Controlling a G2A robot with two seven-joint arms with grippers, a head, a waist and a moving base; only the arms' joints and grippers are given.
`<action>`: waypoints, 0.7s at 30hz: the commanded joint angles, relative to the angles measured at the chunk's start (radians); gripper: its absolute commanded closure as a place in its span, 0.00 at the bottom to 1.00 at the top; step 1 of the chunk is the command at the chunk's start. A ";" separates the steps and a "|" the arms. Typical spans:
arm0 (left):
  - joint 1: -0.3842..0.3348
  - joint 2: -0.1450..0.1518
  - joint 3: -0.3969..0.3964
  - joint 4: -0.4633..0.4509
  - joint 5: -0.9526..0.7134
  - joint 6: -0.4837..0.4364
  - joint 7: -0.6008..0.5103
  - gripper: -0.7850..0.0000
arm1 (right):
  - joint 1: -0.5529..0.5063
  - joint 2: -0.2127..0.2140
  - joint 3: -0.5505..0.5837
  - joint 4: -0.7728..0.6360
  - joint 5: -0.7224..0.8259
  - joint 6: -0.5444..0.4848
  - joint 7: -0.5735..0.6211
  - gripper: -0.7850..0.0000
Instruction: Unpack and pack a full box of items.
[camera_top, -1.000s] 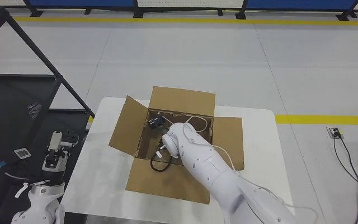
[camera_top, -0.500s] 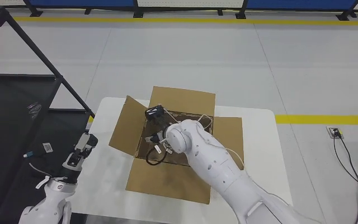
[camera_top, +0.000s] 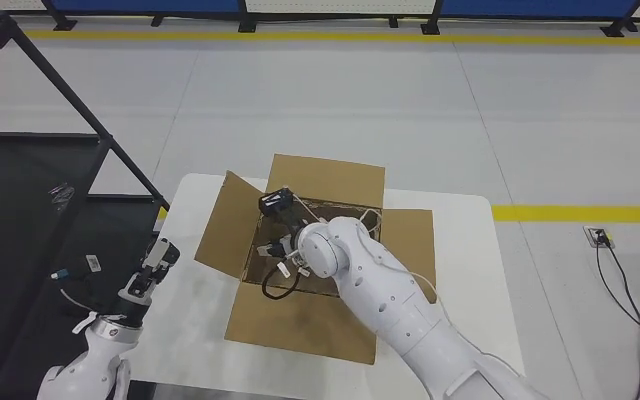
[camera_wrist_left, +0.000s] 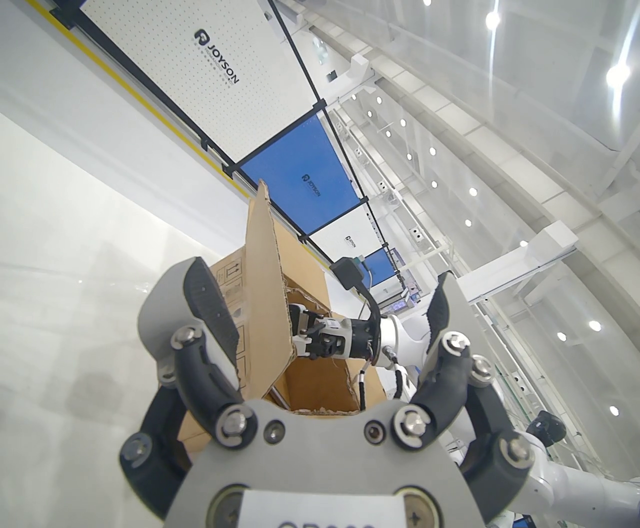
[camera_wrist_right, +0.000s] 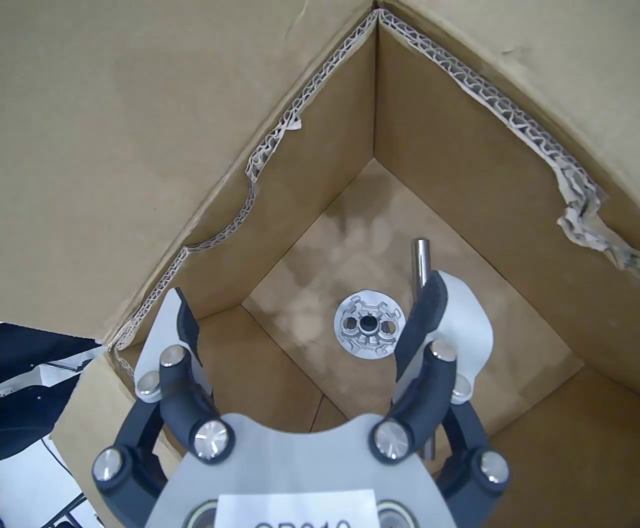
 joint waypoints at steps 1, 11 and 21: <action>0.000 0.000 0.000 0.000 0.000 0.000 0.000 0.00 | -0.004 0.000 0.000 0.000 0.000 0.000 -0.004 0.00; -0.005 0.008 0.049 -0.027 0.078 0.038 -0.071 0.00 | -0.114 0.060 0.189 -0.142 0.081 -0.104 -0.095 0.00; -0.019 0.013 0.121 -0.076 0.106 0.016 -0.112 0.00 | -0.417 0.157 0.506 -0.589 0.196 -0.235 0.032 0.00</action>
